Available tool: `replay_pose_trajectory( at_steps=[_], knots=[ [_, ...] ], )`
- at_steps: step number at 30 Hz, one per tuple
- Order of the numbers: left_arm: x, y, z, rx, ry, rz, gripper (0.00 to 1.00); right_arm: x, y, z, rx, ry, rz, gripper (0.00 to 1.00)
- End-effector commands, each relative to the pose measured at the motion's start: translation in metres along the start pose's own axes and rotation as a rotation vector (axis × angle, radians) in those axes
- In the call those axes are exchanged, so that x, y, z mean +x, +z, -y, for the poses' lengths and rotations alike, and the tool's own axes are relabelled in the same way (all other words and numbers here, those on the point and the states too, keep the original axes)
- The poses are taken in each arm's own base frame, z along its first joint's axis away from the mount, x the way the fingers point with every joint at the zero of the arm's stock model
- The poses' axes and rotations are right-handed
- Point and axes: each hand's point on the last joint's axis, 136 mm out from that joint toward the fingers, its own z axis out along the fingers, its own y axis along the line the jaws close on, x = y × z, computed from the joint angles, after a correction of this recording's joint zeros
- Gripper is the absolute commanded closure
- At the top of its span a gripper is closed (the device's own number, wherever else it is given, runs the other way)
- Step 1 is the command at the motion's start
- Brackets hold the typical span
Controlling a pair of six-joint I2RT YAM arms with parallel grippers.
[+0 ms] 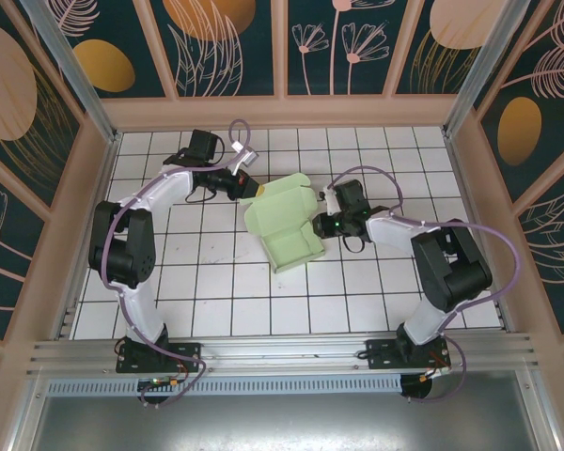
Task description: Fold the paper box
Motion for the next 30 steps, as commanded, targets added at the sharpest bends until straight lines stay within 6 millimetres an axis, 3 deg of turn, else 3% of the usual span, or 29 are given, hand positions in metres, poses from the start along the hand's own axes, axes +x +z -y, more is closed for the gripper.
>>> replay_pose_trajectory(
  at_steps=[1,6,13,16,24,30],
  knots=[
    [-0.007,-0.005,0.008,0.002,0.060,0.019,1.00,-0.001,0.003,-0.005,-0.026,0.005,-0.016,0.85],
    [-0.007,-0.004,0.009,0.001,0.063,0.019,0.99,0.003,0.005,-0.004,-0.026,0.006,-0.030,0.85],
    [-0.004,-0.004,0.007,-0.007,0.059,0.009,0.99,-0.025,-0.026,0.004,0.008,0.053,0.120,0.76],
    [-0.003,-0.004,0.007,-0.005,0.064,0.007,0.99,-0.027,-0.033,0.000,-0.046,0.076,0.140,0.69],
    [0.000,-0.002,0.008,-0.002,0.073,-0.001,0.97,-0.014,-0.025,-0.012,-0.200,0.133,0.094,0.62],
    [-0.001,-0.002,0.010,0.000,0.078,-0.001,0.97,-0.003,-0.018,-0.013,-0.246,0.157,0.058,0.70]
  ],
)
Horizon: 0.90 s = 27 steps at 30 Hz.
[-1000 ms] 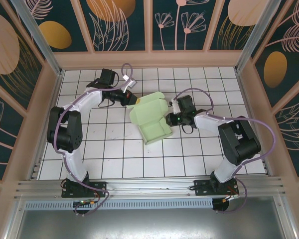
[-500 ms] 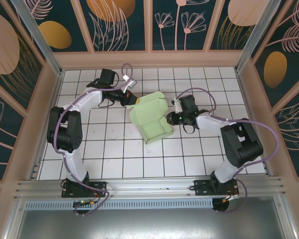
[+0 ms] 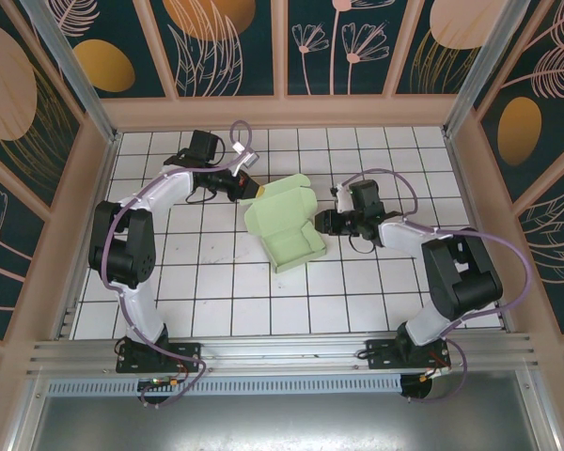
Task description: Fold the paper box
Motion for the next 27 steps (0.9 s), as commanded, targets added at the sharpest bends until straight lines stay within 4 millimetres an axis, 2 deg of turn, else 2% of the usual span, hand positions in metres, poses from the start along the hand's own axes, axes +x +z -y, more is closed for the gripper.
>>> replay_pose_trajectory(
  at_steps=[1,13,19,27],
  knots=[
    [-0.003,-0.004,0.009,0.004,0.041,0.004,0.97,0.008,0.005,-0.003,-0.061,0.022,-0.024,0.71],
    [-0.003,-0.004,0.011,0.005,0.043,0.003,0.97,0.027,0.016,0.006,-0.066,0.041,-0.084,0.76],
    [-0.004,-0.004,0.011,0.004,0.046,0.005,0.97,0.034,0.019,0.013,-0.036,0.039,-0.106,0.84],
    [-0.004,-0.004,0.013,0.004,0.047,0.005,0.97,0.045,0.030,0.022,0.159,-0.079,-0.162,0.91]
  ],
)
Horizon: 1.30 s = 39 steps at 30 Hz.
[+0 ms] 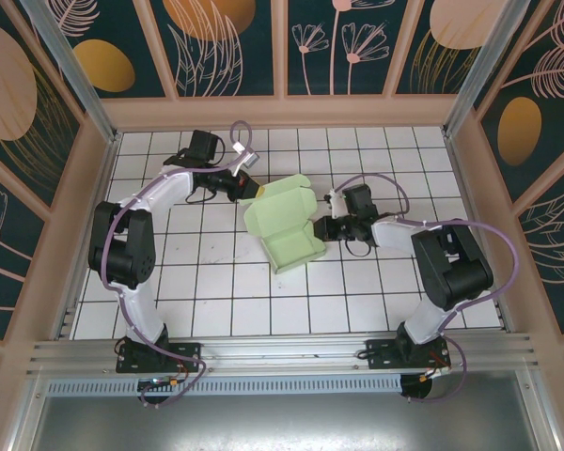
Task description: Fold the paper box
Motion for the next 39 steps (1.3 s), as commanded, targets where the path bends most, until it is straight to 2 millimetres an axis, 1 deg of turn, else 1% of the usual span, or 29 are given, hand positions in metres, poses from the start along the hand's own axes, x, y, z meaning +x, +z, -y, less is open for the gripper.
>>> replay_pose_trajectory(
  at_steps=[1,3,5,6,9,12,16,17,18,20,21,23,24,25,27,30,32,34,39],
  knots=[
    [-0.003,-0.003,0.012,0.010,0.040,0.004,0.97,0.026,0.012,0.017,0.159,-0.039,-0.095,0.92],
    [-0.003,-0.003,0.011,0.008,0.039,0.004,0.97,0.027,0.014,0.019,0.226,-0.070,-0.102,0.96],
    [-0.003,-0.003,0.013,0.009,0.043,0.006,0.97,0.029,0.014,0.023,0.293,-0.101,-0.112,0.97],
    [-0.003,-0.003,0.013,0.010,0.041,0.004,0.97,0.034,0.017,0.019,0.318,-0.129,-0.126,0.97],
    [-0.003,-0.003,0.014,0.010,0.043,0.005,0.97,0.039,0.020,0.022,0.398,-0.169,-0.143,0.99],
    [-0.003,-0.003,0.014,0.007,0.046,0.004,0.97,0.040,0.022,0.023,0.458,-0.201,-0.151,0.99],
    [-0.003,-0.004,0.014,0.006,0.049,0.006,0.97,0.039,0.021,0.034,0.599,-0.237,-0.158,0.99],
    [-0.003,-0.004,0.015,0.006,0.050,0.005,0.97,0.040,0.021,0.036,0.613,-0.234,-0.161,0.98],
    [-0.004,-0.005,0.015,0.005,0.051,0.007,0.97,0.042,0.022,0.036,0.610,-0.228,-0.167,0.94],
    [-0.004,-0.004,0.016,0.007,0.054,0.007,0.97,0.043,0.026,0.033,0.584,-0.220,-0.170,0.93],
    [-0.003,-0.005,0.015,0.007,0.051,0.007,0.97,0.043,0.027,0.031,0.576,-0.216,-0.168,0.93],
    [-0.002,-0.005,0.016,0.008,0.051,0.005,0.97,0.042,0.028,0.029,0.566,-0.214,-0.169,0.98],
    [-0.003,-0.005,0.016,0.008,0.052,0.006,0.97,0.042,0.029,0.029,0.565,-0.215,-0.171,0.98],
    [-0.002,-0.005,0.017,0.010,0.054,0.006,0.97,0.042,0.030,0.029,0.564,-0.217,-0.175,0.96],
    [-0.002,-0.005,0.017,0.010,0.055,0.007,0.97,0.042,0.031,0.030,0.568,-0.220,-0.183,0.89],
    [-0.002,-0.006,0.017,0.008,0.057,0.007,0.97,0.042,0.033,0.030,0.568,-0.222,-0.185,0.86],
    [-0.002,-0.006,0.018,0.010,0.056,0.006,0.97,0.040,0.034,0.029,0.565,-0.220,-0.181,0.90],
    [-0.002,-0.006,0.018,0.009,0.056,0.006,0.97,0.039,0.033,0.028,0.563,-0.217,-0.177,1.00],
    [-0.003,-0.006,0.018,0.009,0.059,0.009,0.97,0.039,0.031,0.032,0.598,-0.226,-0.182,1.00]
  ],
)
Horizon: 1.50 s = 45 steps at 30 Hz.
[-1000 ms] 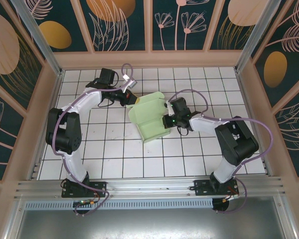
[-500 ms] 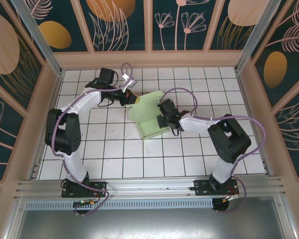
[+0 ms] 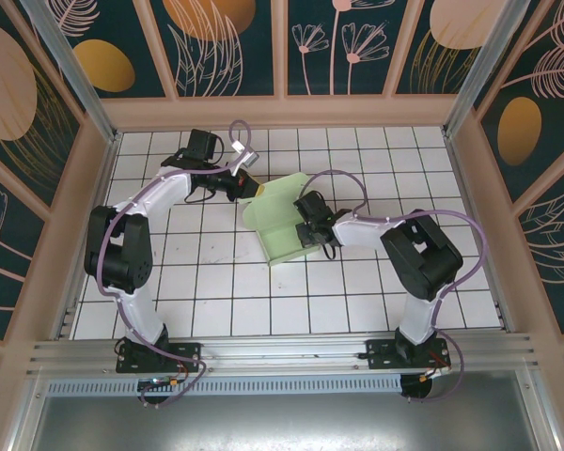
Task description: Fold the paper box
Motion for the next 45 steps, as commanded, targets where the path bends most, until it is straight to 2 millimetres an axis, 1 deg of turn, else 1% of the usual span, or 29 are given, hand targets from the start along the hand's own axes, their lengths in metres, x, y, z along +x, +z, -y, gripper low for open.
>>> replay_pose_trajectory(
  at_steps=[1,5,7,8,12,13,15,17,20,23,25,28,31,33,35,36,37,38,39,41,45],
  knots=[
    [0.003,0.000,0.010,0.019,0.017,-0.006,0.97,0.042,0.009,0.013,0.083,-0.031,-0.146,1.00],
    [0.004,0.000,0.009,0.014,0.015,-0.009,0.95,0.048,0.015,0.017,0.138,-0.035,-0.166,1.00],
    [0.004,-0.001,0.009,0.010,0.014,-0.010,0.95,0.048,0.016,0.013,0.125,-0.031,-0.162,1.00],
    [0.004,-0.001,0.009,0.008,0.016,-0.009,0.94,0.044,0.014,0.010,0.110,-0.023,-0.150,1.00],
    [0.006,-0.001,0.007,-0.006,0.012,-0.016,0.93,0.022,0.001,-0.001,0.038,0.005,-0.068,0.89],
    [0.006,-0.001,0.006,-0.007,0.012,-0.017,0.91,0.015,-0.002,-0.004,0.015,0.013,-0.045,0.83],
    [0.007,0.000,0.006,-0.007,0.010,-0.019,0.88,0.005,-0.008,-0.009,-0.020,0.022,-0.006,0.75],
    [0.007,0.000,0.006,-0.005,0.009,-0.019,0.83,-0.003,-0.015,-0.012,-0.042,0.035,0.028,0.65],
    [0.007,-0.001,0.008,0.003,0.013,-0.016,0.75,-0.009,-0.021,-0.014,-0.069,0.048,0.058,0.53],
    [0.005,-0.001,0.010,0.007,0.017,-0.013,0.69,-0.013,-0.026,-0.014,-0.095,0.072,0.079,0.45],
    [0.005,-0.002,0.012,0.011,0.020,-0.011,0.66,-0.016,-0.030,-0.013,-0.119,0.089,0.093,0.42],
    [0.004,-0.003,0.013,0.012,0.025,-0.008,0.56,-0.022,-0.038,-0.013,-0.156,0.105,0.126,0.37],
    [-0.001,-0.006,0.014,0.001,0.035,0.010,0.46,-0.030,-0.051,-0.014,-0.199,0.112,0.179,0.32],
    [-0.007,-0.010,0.015,-0.019,0.046,0.033,0.40,-0.035,-0.060,-0.012,-0.234,0.122,0.213,0.30],
    [-0.013,-0.015,0.015,-0.055,0.061,0.064,0.28,-0.039,-0.070,-0.006,-0.265,0.133,0.244,0.27],
    [-0.015,-0.018,0.014,-0.076,0.066,0.079,0.26,-0.041,-0.077,-0.003,-0.283,0.132,0.262,0.26],
    [-0.024,-0.025,0.017,-0.100,0.089,0.110,0.15,-0.045,-0.083,0.002,-0.292,0.134,0.285,0.26],
    [-0.028,-0.029,0.018,-0.124,0.101,0.131,0.02,-0.046,-0.089,0.005,-0.306,0.129,0.300,0.26],
    [-0.032,-0.034,0.018,-0.151,0.112,0.159,0.01,-0.049,-0.097,0.006,-0.328,0.115,0.321,0.25],
    [-0.040,-0.045,0.018,-0.215,0.125,0.215,0.01,-0.055,-0.107,0.023,-0.336,0.125,0.360,0.25],
    [-0.060,-0.080,0.018,-0.384,0.111,0.385,0.01,-0.071,-0.131,0.038,-0.386,0.013,0.440,0.26]
  ],
)
